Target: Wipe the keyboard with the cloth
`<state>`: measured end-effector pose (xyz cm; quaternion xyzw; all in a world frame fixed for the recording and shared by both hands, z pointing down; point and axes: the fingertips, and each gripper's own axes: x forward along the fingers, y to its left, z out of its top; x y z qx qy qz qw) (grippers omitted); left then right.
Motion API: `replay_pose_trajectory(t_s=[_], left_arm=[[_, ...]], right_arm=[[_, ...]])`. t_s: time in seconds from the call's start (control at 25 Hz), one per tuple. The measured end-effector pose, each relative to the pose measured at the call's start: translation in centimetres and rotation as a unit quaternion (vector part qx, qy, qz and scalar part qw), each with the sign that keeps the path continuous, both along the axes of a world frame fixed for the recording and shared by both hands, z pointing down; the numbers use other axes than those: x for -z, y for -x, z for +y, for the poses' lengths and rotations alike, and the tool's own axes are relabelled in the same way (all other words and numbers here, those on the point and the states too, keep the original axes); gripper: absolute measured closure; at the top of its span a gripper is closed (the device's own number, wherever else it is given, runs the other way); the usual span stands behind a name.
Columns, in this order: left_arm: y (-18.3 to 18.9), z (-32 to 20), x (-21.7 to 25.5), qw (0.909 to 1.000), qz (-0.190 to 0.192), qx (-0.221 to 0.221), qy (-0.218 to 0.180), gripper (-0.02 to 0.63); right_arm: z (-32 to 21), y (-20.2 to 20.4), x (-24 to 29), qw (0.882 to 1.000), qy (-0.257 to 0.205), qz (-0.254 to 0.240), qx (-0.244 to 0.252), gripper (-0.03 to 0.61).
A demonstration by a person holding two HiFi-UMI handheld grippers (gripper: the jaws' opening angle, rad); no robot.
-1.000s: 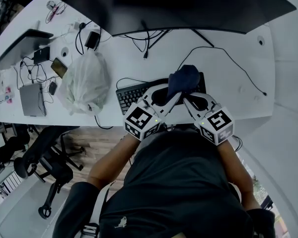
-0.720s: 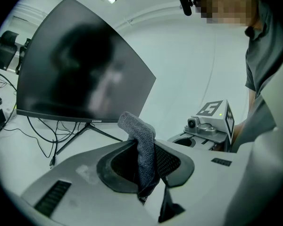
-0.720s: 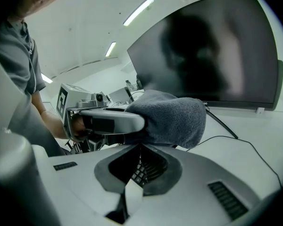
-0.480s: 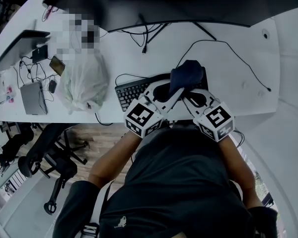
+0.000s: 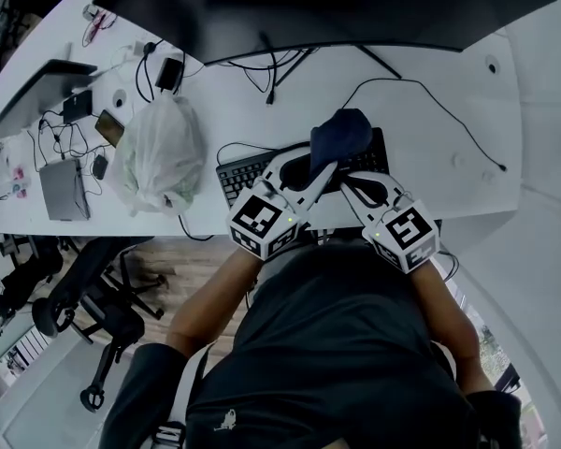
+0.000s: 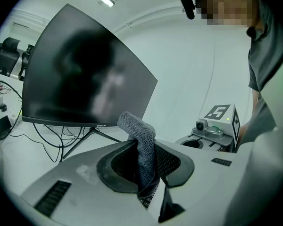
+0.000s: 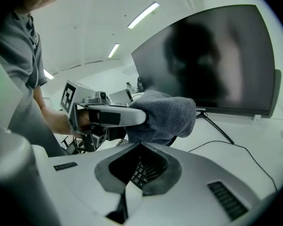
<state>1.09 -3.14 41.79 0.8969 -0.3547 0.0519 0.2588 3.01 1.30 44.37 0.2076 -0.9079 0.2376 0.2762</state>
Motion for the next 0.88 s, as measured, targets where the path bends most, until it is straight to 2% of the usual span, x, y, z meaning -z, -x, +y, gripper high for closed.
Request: replay_pose_trajectory(t_s=[0.56, 0.88], left_arm=[[0.5, 2.1, 0.5, 0.9999, -0.007, 0.006, -0.010, 0.540], [1.3, 1.9, 1.2, 0.9994, -0.015, -0.002, -0.032, 0.540]], right_arm=[[1.9, 0.1, 0.5, 1.000, -0.010, 0.000, 0.002, 0.569], [2.8, 0.0, 0.5, 1.000, -0.017, 0.002, 0.000, 0.569]])
